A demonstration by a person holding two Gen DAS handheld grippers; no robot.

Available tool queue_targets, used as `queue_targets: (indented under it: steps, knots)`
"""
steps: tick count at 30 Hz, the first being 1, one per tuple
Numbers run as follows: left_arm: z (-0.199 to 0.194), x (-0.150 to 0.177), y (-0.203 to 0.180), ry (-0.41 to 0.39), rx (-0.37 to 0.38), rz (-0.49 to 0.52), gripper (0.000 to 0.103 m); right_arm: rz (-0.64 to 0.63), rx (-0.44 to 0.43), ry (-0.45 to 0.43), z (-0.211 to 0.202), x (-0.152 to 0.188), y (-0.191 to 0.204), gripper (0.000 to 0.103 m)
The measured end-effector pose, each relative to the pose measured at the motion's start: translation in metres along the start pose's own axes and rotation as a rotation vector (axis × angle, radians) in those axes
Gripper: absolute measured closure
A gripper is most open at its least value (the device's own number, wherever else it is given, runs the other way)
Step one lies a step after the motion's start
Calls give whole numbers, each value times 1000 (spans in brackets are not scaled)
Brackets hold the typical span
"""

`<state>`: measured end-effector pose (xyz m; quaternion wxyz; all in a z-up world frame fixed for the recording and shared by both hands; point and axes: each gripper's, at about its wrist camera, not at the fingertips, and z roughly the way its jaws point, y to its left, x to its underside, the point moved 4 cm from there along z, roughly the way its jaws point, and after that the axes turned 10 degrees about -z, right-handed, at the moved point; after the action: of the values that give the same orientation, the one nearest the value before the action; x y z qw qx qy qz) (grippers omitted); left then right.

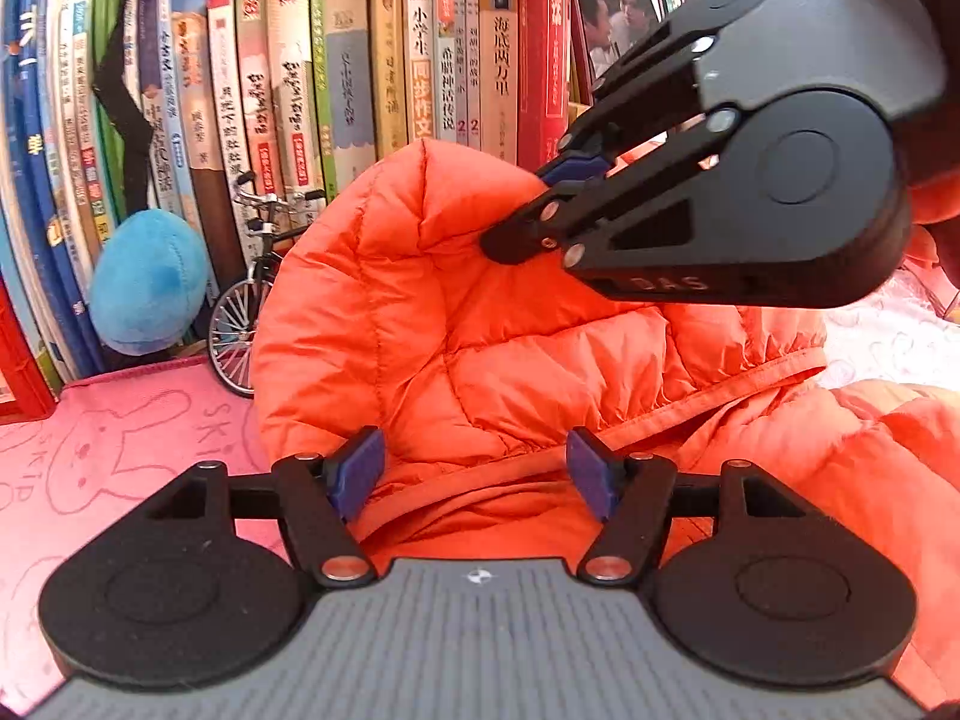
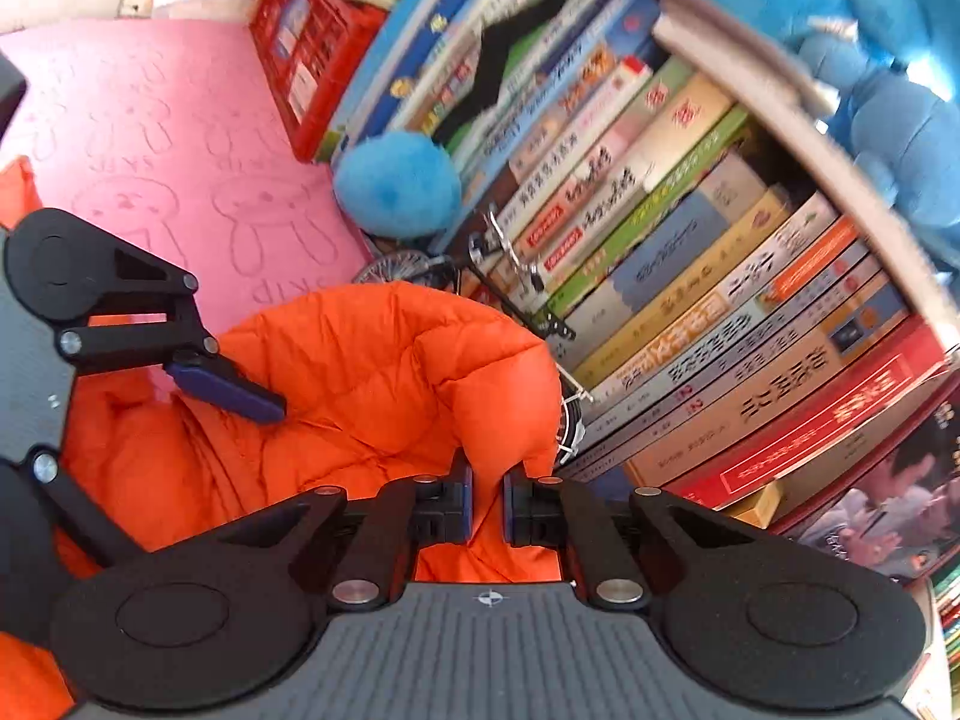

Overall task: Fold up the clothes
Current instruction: 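Open both grippers and grasp the hood with the right gripper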

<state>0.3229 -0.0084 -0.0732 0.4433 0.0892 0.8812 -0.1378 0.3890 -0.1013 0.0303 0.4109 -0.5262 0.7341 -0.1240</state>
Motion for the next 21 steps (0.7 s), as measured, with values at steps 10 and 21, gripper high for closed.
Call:
queue_targets:
  steps: [10, 21]
  knots:
    - [-133, -28, 26, -185, 67, -165, 26, -40, 175, -173, -135, 15, 68, 93]
    - [-155, -80, 9, -184, 112, -201, 18, -46, 116, -214, -186, 14, 150, 95]
